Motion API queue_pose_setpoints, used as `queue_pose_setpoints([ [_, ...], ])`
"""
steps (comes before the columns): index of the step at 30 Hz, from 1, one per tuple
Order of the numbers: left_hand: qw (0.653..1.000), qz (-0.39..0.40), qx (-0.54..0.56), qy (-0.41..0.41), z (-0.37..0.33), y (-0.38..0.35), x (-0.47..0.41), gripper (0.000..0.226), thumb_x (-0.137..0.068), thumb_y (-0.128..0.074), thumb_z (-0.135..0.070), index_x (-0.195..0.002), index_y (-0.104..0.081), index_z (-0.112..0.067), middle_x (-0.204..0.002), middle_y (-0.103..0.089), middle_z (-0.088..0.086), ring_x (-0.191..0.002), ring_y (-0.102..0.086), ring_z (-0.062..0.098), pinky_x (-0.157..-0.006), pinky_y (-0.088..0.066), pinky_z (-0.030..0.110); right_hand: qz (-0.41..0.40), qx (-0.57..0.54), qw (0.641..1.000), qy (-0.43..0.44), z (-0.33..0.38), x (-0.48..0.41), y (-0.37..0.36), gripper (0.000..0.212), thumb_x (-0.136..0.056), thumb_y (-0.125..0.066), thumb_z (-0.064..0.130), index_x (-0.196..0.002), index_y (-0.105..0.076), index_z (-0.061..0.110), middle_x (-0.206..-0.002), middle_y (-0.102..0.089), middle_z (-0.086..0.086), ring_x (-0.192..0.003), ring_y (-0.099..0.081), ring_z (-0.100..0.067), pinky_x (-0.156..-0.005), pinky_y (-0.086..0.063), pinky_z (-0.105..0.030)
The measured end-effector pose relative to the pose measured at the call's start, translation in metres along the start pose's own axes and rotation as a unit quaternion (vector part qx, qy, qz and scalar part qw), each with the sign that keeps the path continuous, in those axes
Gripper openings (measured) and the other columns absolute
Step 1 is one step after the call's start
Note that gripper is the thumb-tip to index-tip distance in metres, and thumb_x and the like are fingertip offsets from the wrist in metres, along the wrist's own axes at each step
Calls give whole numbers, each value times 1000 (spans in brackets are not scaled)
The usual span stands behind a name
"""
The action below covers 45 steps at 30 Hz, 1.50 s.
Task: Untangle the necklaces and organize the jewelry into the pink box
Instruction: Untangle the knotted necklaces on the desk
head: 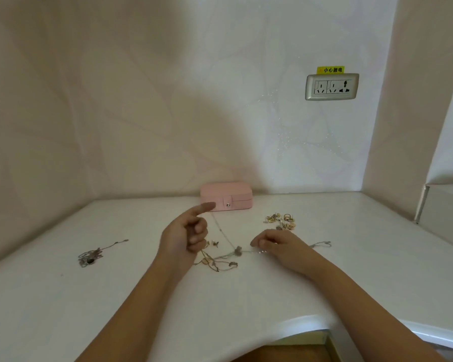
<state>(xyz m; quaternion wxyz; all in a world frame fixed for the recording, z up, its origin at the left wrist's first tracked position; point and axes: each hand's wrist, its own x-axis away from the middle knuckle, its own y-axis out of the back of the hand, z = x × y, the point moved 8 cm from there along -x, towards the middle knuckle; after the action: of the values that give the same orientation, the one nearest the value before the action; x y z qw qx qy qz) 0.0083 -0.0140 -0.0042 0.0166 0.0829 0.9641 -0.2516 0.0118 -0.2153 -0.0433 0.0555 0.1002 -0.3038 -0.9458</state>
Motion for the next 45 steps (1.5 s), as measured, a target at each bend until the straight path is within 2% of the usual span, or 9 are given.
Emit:
queue_pose_setpoints([
  [3,994,-24,104,-15,-21,21,0,38,-82,-32,3,-71,-67,-5,-55,-44,-1,-35,-30,5,-30,-18,14,70,111,991,28,4,8,-12,28,-99,-49,24,-119,-64,35,-130,-49,26,-126,-39,6,-105,-27,-13],
  [5,993,-41,108,-28,-30,34,2,42,-86,-29,5,-66,-64,-8,-63,-47,0,-38,-33,4,-29,-21,12,75,150,984,55,7,11,-17,30,-98,-51,29,-126,-60,35,-130,-41,30,-126,-29,13,-108,-21,-12],
  [10,999,13,43,-7,-36,37,5,26,-84,-59,-22,-108,-70,-17,-78,-61,-4,-37,-27,3,-29,-20,9,-55,4,997,58,14,17,10,19,-87,-67,15,-78,-74,30,-82,-71,20,-78,-60,6,-74,-43,-11],
  [16,986,-8,-156,60,-20,43,4,60,-73,-58,-57,-117,-63,-16,-94,-66,3,-42,-20,3,-32,-20,11,-18,-90,996,9,20,26,21,12,-86,-68,30,-82,-78,25,-88,-73,16,-82,-66,-3,-82,-49,-21],
  [19,969,-79,-224,72,-22,63,4,56,-76,-61,-56,-110,-65,-12,-88,-61,4,-40,-21,4,-33,-18,13,-101,-154,983,-2,21,30,44,18,-89,-64,22,-77,-74,12,-58,-64,18,-54,-56,9,-56,-37,-5],
  [24,956,-139,-248,65,-30,89,3,33,-87,-64,-39,-98,-69,-8,-77,-55,1,-39,-23,6,-33,-20,15,-258,-91,960,-64,-11,31,76,22,-90,-63,30,-79,-76,15,-36,-33,9,-32,-26,-8,-37,-22,-12],
  [32,938,2,-347,-24,-21,29,3,21,-84,-68,-28,-101,-71,-17,-83,-64,1,-44,-32,4,-43,-29,16,-163,-44,986,-6,10,19,53,18,-85,-69,28,-71,-76,18,-46,-42,10,-49,-36,-6,-54,-27,-22],
  [39,915,186,-354,45,39,-42,15,53,-71,-74,-36,-121,-57,-33,-111,-70,-13,-69,-58,-3,-52,-27,17,10,32,998,55,76,9,33,16,-85,-70,31,-75,-77,19,-46,-33,9,-46,-24,-9,-45,-21,-18],
  [45,890,165,-420,63,45,-38,15,17,-82,-72,-28,-86,-71,-12,-64,-66,-8,-45,-39,5,-43,-29,17,46,69,995,52,80,7,41,17,-81,-71,40,-71,-76,27,-54,-41,4,-54,-31,-13,-50,-27,-18],
])
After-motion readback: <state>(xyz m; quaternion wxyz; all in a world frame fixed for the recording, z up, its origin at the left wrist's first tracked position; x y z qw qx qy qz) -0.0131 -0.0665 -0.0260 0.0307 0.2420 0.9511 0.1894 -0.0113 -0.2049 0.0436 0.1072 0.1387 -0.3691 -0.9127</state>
